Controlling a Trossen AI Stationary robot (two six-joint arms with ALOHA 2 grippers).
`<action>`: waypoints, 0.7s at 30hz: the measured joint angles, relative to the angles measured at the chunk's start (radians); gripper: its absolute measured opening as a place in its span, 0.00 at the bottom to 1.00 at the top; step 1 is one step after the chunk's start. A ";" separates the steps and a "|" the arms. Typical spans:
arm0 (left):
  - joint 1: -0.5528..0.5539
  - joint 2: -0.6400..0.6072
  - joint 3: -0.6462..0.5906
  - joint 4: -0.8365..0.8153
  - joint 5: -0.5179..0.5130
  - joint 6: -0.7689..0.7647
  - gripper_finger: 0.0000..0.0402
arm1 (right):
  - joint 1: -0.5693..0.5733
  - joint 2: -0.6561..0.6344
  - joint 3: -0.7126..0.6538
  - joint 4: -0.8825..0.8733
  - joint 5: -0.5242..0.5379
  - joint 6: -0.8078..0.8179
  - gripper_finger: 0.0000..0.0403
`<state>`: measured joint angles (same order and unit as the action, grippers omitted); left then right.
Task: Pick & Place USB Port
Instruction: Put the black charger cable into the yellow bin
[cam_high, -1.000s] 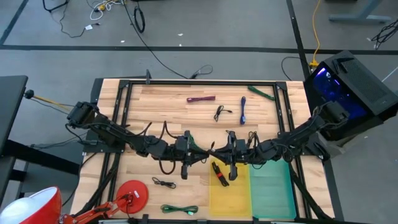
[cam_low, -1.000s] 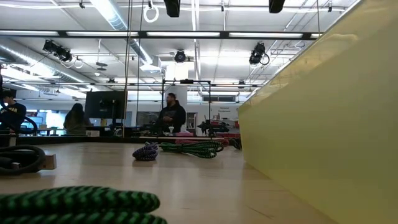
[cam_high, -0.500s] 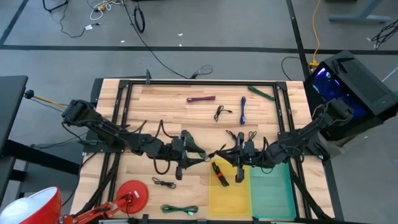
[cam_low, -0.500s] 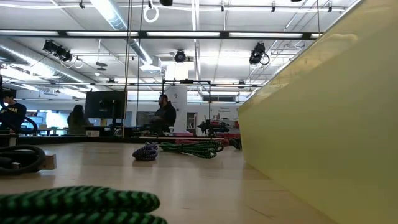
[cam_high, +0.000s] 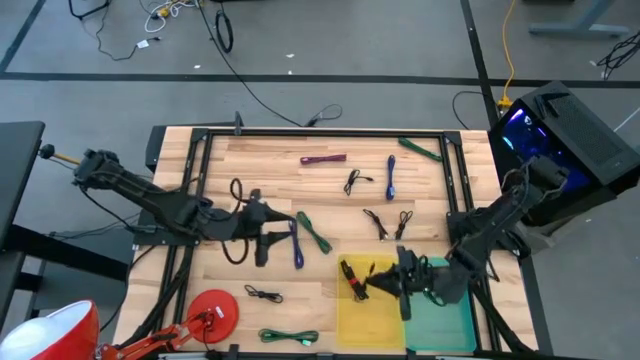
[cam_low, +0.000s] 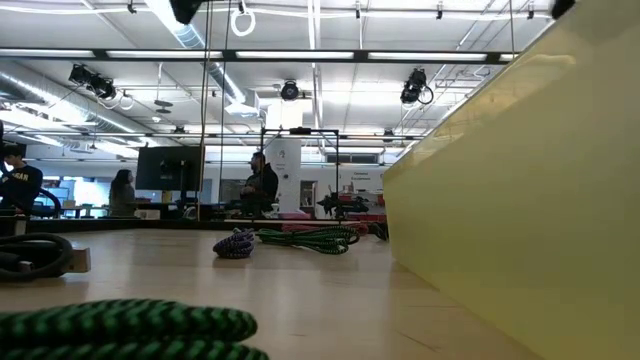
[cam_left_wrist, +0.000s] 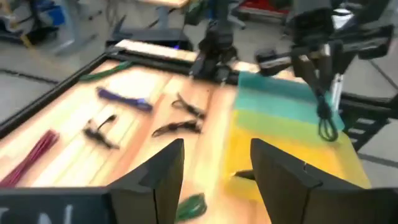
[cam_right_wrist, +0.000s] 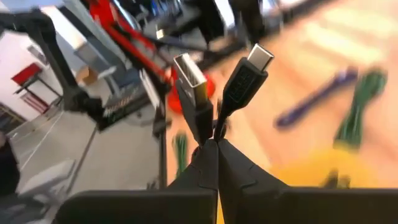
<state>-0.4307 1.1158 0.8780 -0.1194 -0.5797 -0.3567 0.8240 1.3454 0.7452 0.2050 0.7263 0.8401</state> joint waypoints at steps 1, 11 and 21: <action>-0.005 -0.008 0.000 -0.026 -0.015 -0.014 0.47 | 0.019 0.005 0.000 -0.022 0.006 0.043 0.00; -0.033 -0.017 0.000 -0.104 -0.063 -0.059 0.46 | 0.110 0.130 0.000 -0.043 0.030 0.282 0.00; -0.033 -0.017 0.000 -0.104 -0.075 -0.059 0.46 | 0.110 0.189 0.000 -0.005 -0.020 0.300 0.01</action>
<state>-0.4641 1.0988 0.8780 -0.2234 -0.6544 -0.4160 0.9337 1.5345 0.7452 0.1996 0.7064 1.1400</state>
